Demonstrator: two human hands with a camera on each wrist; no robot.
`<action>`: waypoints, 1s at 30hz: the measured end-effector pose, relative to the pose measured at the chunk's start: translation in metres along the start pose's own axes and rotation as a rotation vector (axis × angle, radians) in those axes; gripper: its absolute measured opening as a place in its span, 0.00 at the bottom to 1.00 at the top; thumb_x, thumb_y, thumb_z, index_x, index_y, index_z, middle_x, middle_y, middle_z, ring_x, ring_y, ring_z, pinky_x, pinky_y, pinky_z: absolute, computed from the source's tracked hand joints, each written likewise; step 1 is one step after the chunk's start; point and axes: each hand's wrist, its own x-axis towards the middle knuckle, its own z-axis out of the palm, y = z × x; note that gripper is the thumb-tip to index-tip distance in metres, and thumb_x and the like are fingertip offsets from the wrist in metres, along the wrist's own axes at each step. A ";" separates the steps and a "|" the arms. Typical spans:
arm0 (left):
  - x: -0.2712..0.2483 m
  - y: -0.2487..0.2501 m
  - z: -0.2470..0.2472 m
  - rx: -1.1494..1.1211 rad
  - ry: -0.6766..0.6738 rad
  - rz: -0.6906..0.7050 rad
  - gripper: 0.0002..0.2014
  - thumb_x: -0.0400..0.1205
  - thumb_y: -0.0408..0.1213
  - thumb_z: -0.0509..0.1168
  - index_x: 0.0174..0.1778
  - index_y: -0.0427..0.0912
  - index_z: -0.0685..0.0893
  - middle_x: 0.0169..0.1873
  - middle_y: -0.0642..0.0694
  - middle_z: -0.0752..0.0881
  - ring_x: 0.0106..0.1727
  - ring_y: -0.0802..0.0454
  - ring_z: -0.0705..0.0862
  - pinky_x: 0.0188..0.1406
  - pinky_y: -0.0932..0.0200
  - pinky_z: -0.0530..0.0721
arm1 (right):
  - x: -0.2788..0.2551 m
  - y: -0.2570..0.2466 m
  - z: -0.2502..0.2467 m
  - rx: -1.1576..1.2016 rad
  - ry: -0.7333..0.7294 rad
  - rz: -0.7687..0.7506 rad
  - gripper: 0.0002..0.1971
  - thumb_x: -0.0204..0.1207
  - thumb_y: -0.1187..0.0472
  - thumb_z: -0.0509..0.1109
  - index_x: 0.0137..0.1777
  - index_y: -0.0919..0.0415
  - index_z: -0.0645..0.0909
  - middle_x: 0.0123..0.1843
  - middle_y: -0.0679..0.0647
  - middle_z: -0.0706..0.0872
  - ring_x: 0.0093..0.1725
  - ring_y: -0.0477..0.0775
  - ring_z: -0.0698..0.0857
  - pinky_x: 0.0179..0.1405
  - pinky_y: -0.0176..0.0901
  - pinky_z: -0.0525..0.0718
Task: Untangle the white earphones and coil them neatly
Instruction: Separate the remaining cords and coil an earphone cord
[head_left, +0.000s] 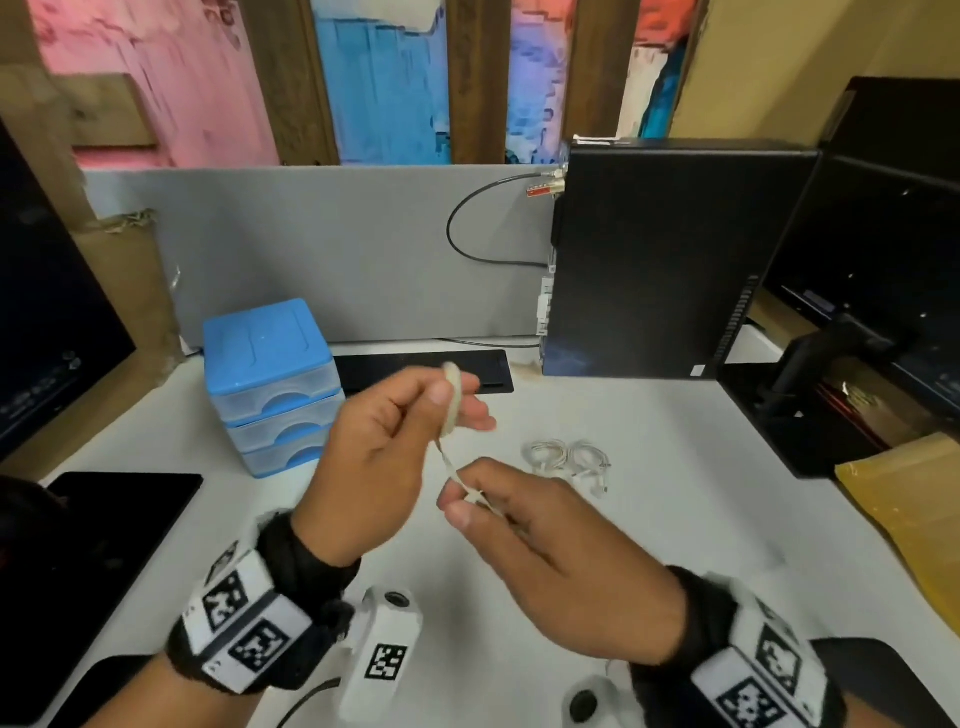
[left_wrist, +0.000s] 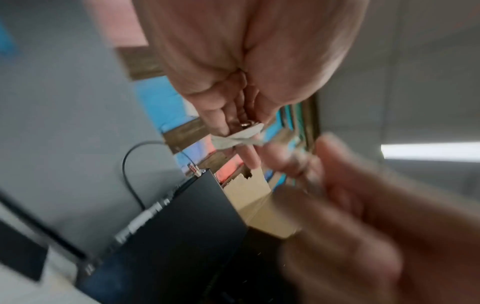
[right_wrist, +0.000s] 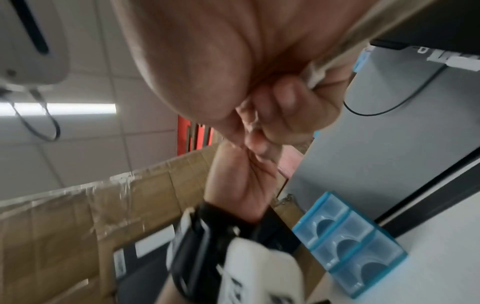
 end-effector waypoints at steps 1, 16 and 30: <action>-0.002 -0.001 0.001 0.114 -0.052 0.029 0.14 0.88 0.41 0.57 0.53 0.42 0.88 0.44 0.48 0.92 0.52 0.51 0.91 0.56 0.59 0.85 | 0.000 -0.004 -0.006 0.013 0.018 0.009 0.06 0.87 0.53 0.63 0.50 0.51 0.78 0.29 0.50 0.73 0.29 0.51 0.73 0.36 0.54 0.77; -0.003 0.014 -0.008 -0.062 -0.402 -0.230 0.22 0.86 0.48 0.57 0.40 0.37 0.89 0.30 0.44 0.87 0.31 0.49 0.85 0.46 0.59 0.84 | 0.004 0.008 -0.087 0.171 0.466 -0.012 0.02 0.75 0.69 0.75 0.44 0.63 0.89 0.29 0.51 0.83 0.23 0.42 0.71 0.23 0.29 0.70; 0.001 0.033 -0.016 -0.683 -0.106 -0.193 0.24 0.73 0.54 0.72 0.50 0.35 0.92 0.43 0.38 0.91 0.47 0.42 0.92 0.56 0.51 0.89 | 0.002 0.015 0.022 0.291 0.000 0.122 0.07 0.86 0.57 0.65 0.56 0.54 0.84 0.33 0.52 0.85 0.27 0.42 0.78 0.32 0.38 0.78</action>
